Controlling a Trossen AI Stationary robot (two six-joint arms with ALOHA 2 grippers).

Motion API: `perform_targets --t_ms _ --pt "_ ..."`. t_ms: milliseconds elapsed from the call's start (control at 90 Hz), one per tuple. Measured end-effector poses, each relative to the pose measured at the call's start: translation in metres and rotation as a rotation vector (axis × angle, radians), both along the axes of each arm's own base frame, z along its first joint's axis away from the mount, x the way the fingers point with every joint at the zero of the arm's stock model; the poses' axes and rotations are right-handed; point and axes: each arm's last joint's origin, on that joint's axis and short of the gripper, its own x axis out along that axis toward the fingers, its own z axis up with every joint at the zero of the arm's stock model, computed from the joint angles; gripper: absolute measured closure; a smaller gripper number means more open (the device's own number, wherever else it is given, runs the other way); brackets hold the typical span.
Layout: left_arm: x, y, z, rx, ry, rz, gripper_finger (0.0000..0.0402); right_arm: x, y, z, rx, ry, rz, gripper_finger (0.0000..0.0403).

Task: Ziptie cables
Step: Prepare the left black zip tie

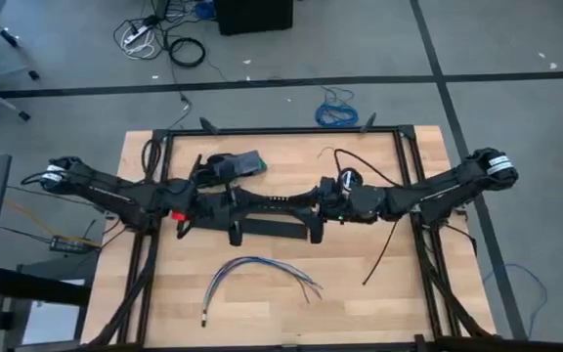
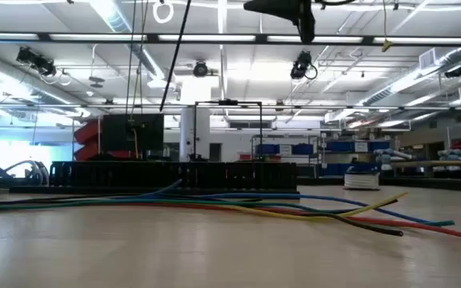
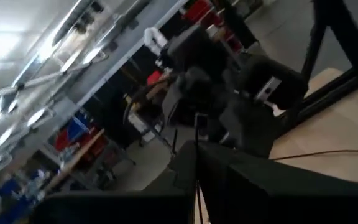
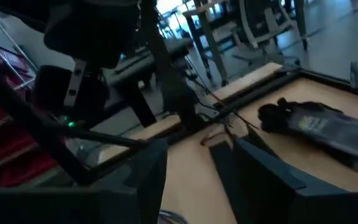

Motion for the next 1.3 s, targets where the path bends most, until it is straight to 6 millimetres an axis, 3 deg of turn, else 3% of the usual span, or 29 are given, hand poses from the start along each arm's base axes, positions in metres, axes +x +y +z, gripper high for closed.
perform_targets --t_ms 111,378,511,867,1100,1300 --pt "0.0 -0.001 -0.002 0.034 0.022 -0.023 0.0401 0.004 -0.001 0.0 0.031 -0.032 0.07 0.0228" --pt "0.002 0.001 -0.006 0.363 0.07 0.052 0.0401 0.006 -0.009 0.004 0.302 -0.113 0.05 0.0234" --pt "0.006 -0.003 -0.009 0.416 0.083 0.041 0.0401 0.006 -0.009 0.0 0.327 -0.085 0.043 0.0234" --pt "0.018 -0.048 -0.04 0.644 0.189 -0.023 0.0401 0.01 -0.04 -0.002 0.459 -0.105 0.039 0.0246" --pt "0.024 -0.07 -0.062 0.73 0.27 0.009 0.0401 0.01 -0.04 -0.002 0.366 -0.093 0.043 0.0252" --pt "0.03 -0.085 -0.077 0.869 0.31 0.061 0.0401 0.01 -0.037 -0.006 0.461 -0.049 0.104 0.0254"
